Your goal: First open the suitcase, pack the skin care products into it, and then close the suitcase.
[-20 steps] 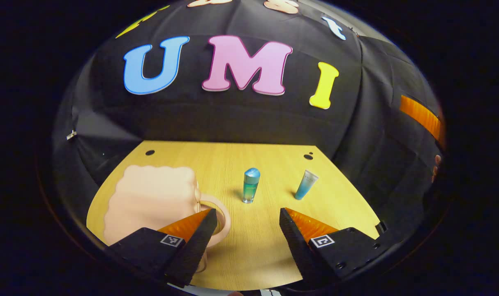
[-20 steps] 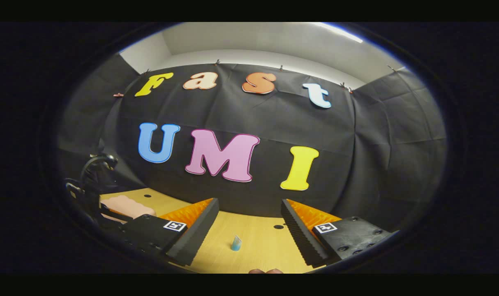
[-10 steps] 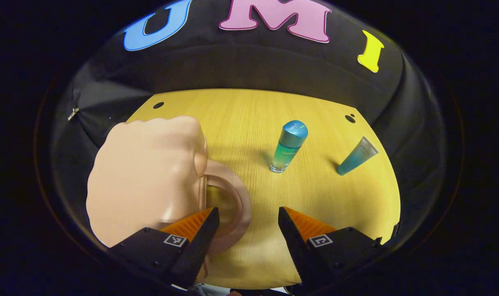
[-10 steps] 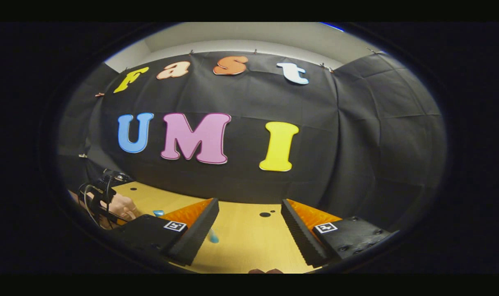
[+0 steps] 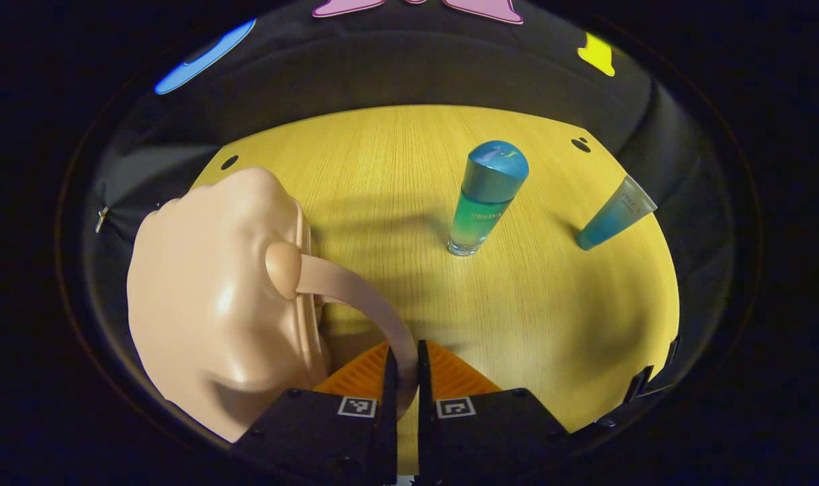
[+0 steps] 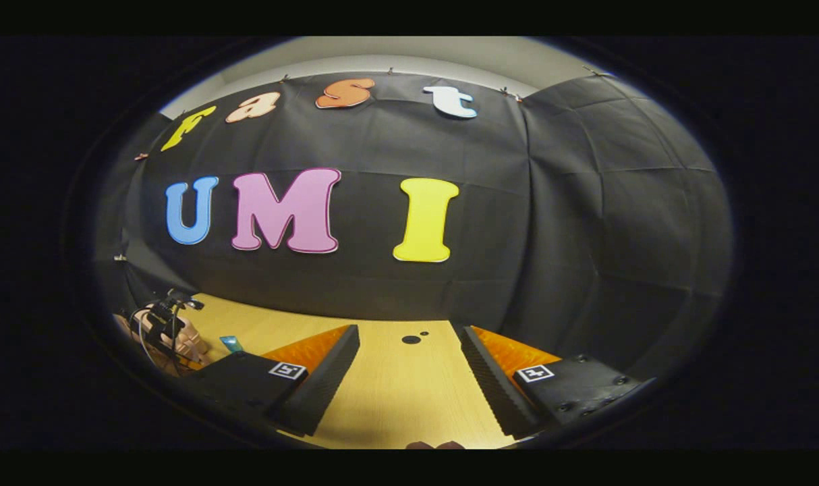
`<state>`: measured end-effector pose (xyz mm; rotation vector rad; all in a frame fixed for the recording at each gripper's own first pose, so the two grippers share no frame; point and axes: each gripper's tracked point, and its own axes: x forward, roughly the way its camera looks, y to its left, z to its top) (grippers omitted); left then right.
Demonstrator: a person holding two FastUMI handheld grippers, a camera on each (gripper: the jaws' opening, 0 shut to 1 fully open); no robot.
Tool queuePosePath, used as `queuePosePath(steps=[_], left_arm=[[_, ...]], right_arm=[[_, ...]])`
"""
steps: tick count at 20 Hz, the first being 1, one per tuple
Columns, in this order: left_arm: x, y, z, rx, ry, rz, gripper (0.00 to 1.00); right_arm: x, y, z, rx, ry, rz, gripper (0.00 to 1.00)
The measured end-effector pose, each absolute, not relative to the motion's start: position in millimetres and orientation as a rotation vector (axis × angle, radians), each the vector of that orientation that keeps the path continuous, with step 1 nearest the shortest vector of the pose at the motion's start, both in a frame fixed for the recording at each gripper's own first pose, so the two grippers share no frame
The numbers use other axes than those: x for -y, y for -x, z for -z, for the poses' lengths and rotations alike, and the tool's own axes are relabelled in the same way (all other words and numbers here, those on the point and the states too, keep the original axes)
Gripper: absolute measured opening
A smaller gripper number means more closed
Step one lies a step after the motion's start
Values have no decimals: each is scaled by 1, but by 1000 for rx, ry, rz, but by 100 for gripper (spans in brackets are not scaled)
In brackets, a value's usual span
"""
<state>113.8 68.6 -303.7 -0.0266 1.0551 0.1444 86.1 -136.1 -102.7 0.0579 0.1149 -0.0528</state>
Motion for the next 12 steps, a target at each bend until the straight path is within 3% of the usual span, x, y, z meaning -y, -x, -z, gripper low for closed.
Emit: queuePosePath(steps=[7, 12], left_arm=[[-65, -108, 252, -1017, 23, -100, 8], [-133, -73, 99, -810, 114, -50, 8]], right_arm=[[130, -89, 125, -162, -61, 20, 97], [78, -94, 100, -133, -45, 18, 96]])
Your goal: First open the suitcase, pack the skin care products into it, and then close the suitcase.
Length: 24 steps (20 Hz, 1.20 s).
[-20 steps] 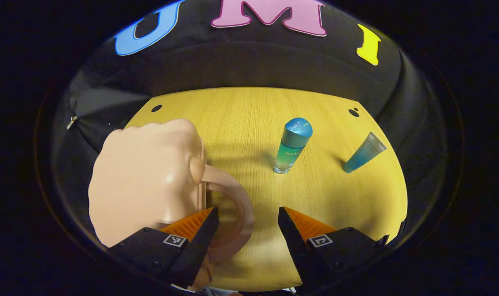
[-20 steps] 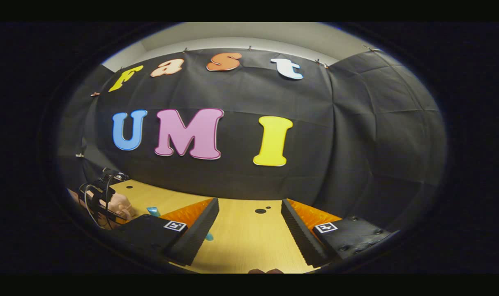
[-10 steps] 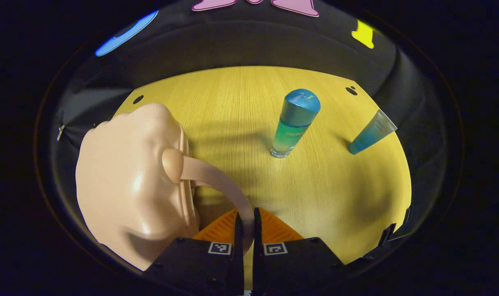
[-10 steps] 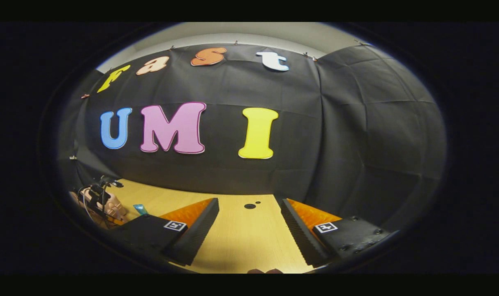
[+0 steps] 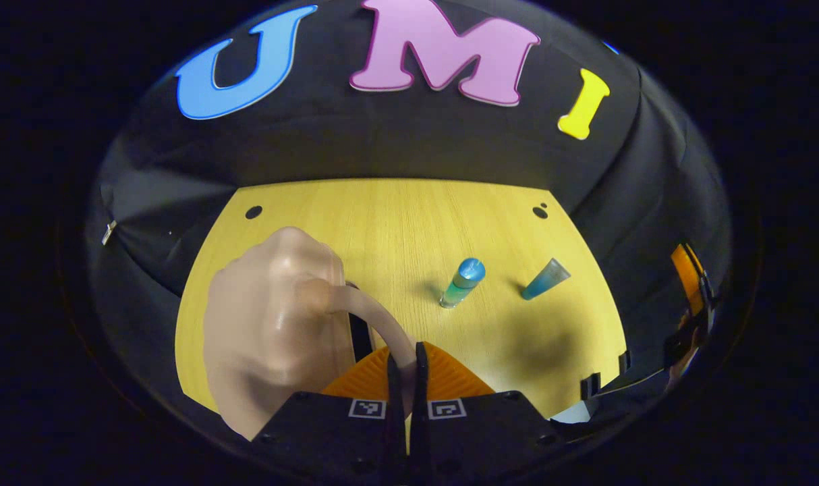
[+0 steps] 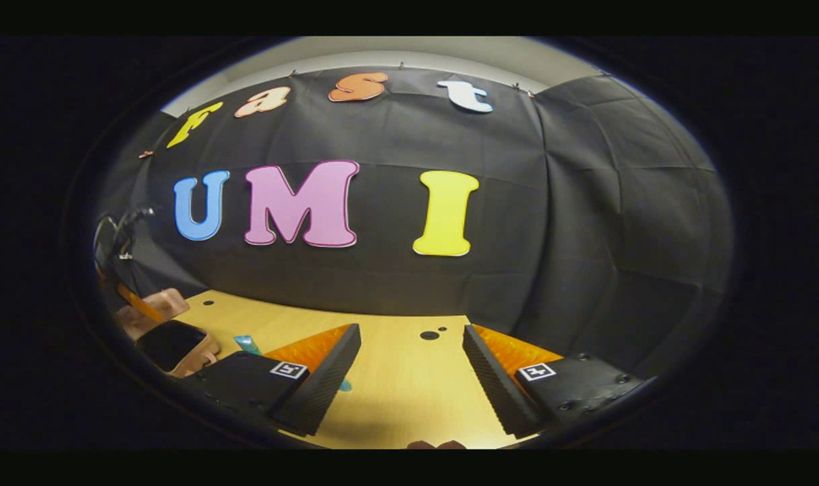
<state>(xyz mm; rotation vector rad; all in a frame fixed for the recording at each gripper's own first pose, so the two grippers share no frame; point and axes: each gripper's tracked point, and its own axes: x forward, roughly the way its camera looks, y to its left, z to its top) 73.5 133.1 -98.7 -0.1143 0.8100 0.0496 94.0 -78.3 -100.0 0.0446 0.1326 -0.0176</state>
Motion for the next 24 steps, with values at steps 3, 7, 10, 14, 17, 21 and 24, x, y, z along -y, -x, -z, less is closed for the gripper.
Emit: queuePosePath(steps=[3, 7, 10, 14, 17, 21, 24], left_arm=[[-197, -42, 56, -727, 154, -63, 8], [-297, -6, 27, -642, 104, -146, 8], [-385, 12, 31, -636, 44, -239, 8], [-517, 22, 81, -668, 0, -384, 7], [-587, 26, 141, -696, 108, -424, 7], [-634, 26, 241, -812, 208, -413, 7], [-643, 24, 276, -819, 272, -410, 7]], right_arm=[[36, -90, 84, -119, -71, 28, 96], [-16, -88, 72, -123, -67, 21, 97], [-47, -92, 69, -133, -44, 13, 97], [-81, -90, 64, -144, -74, 21, 97], [-90, -82, 71, -187, -51, 49, 97], [-89, -67, 81, -253, -39, 99, 96], [-83, -58, 87, -298, -38, 128, 97]])
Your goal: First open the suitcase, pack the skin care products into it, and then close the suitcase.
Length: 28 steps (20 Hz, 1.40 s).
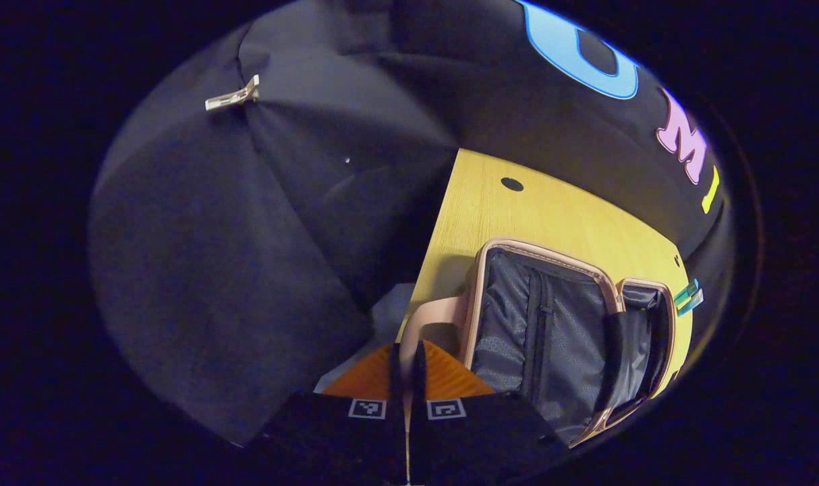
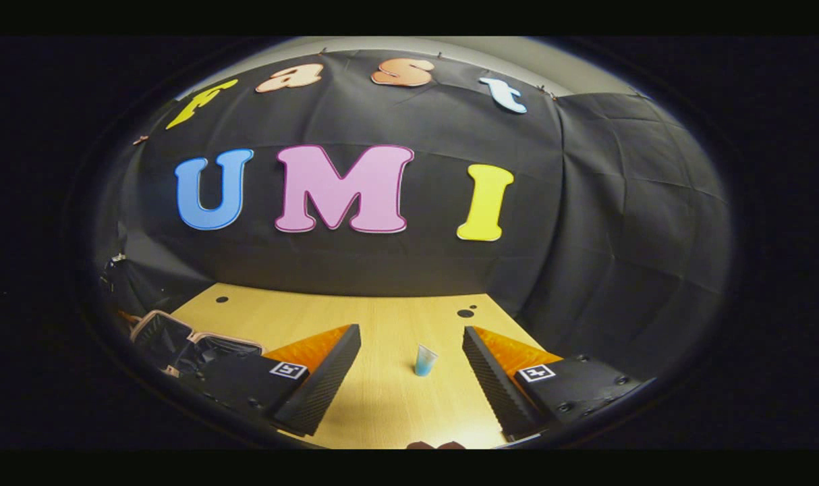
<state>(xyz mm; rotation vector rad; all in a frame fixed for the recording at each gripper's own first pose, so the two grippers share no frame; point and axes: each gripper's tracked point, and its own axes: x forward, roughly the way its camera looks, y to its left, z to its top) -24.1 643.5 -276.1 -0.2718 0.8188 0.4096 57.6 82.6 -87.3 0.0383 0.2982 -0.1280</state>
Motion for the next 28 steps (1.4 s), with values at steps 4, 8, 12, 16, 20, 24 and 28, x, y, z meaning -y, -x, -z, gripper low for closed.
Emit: queuePosePath(steps=[4, 8, 12, 16, 20, 24, 28], left_arm=[[-658, 26, 295, -839, 211, -460, 12], [-661, 35, 298, -826, 170, -486, 23], [-659, 41, 270, -723, 133, -513, 74], [-633, 38, 215, -564, 60, -497, 99], [-566, 25, 163, -426, 25, -412, 100], [-464, 1, 124, -343, -33, -248, 100], [-345, -31, 113, -286, -30, -81, 99]], right_arm=[[-72, -51, 90, -321, -78, 172, 97], [-71, -44, 98, -340, -112, 192, 97], [-72, -43, 102, -346, -105, 184, 97], [-75, -44, 104, -337, -89, 160, 97], [-74, -47, 110, -333, -69, 136, 97], [-68, -52, 116, -327, -66, 118, 97], [-63, -59, 129, -338, -60, 87, 97]])
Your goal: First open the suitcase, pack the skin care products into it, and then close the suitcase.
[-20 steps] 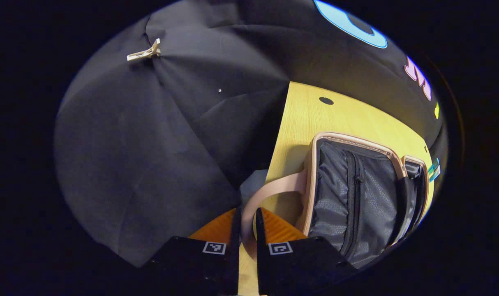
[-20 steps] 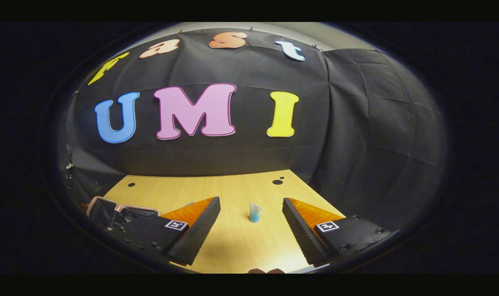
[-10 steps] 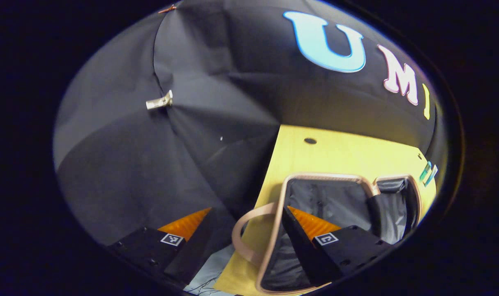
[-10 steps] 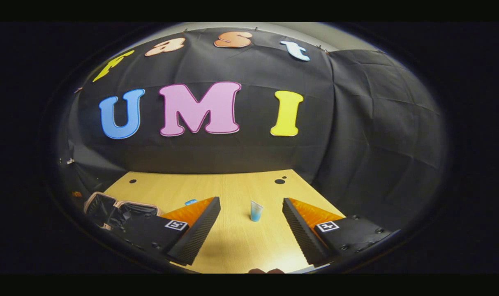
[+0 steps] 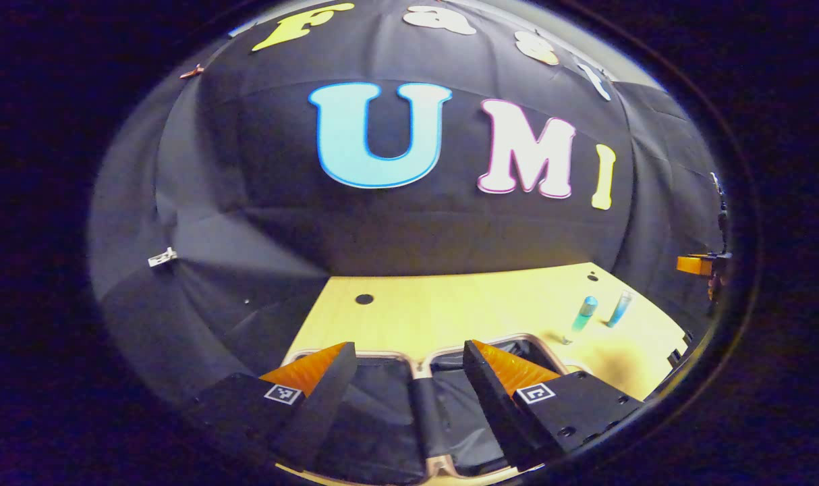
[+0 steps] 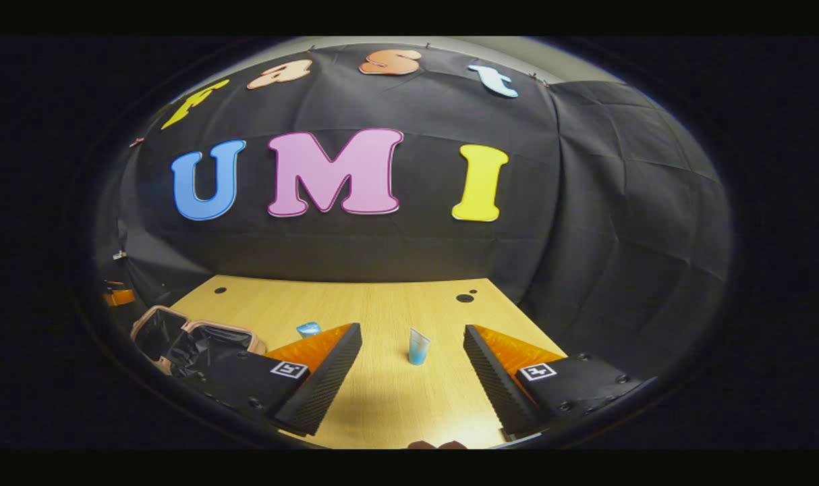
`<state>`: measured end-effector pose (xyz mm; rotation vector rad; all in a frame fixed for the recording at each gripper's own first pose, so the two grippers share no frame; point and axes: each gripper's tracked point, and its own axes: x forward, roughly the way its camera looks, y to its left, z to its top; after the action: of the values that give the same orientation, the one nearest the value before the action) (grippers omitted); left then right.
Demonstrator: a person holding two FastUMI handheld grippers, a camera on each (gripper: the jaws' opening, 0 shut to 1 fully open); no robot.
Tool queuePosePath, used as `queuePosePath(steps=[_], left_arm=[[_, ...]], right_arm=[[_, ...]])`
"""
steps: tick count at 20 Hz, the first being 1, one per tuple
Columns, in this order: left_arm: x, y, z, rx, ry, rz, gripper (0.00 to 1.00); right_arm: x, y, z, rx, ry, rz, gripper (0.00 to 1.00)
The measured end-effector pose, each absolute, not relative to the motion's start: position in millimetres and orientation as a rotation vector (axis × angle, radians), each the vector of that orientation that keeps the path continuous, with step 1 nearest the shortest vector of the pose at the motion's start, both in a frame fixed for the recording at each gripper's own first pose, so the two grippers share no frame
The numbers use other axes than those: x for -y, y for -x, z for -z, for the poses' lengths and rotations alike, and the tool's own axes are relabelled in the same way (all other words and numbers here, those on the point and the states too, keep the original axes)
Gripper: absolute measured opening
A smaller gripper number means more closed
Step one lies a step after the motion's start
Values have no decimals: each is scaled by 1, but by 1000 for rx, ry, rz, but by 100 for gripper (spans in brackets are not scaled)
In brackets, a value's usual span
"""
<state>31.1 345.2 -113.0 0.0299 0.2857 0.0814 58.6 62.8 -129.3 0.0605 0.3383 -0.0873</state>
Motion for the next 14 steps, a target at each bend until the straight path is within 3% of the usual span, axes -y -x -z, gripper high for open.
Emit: queuePosePath(steps=[7, 14], left_arm=[[-156, -78, 148, -355, 12, 178, 99], [-48, -152, 204, -466, 25, 266, 99]], right_arm=[[-57, -83, 158, -365, -29, 12, 97], [-48, -120, 209, -434, -7, -66, 97]])
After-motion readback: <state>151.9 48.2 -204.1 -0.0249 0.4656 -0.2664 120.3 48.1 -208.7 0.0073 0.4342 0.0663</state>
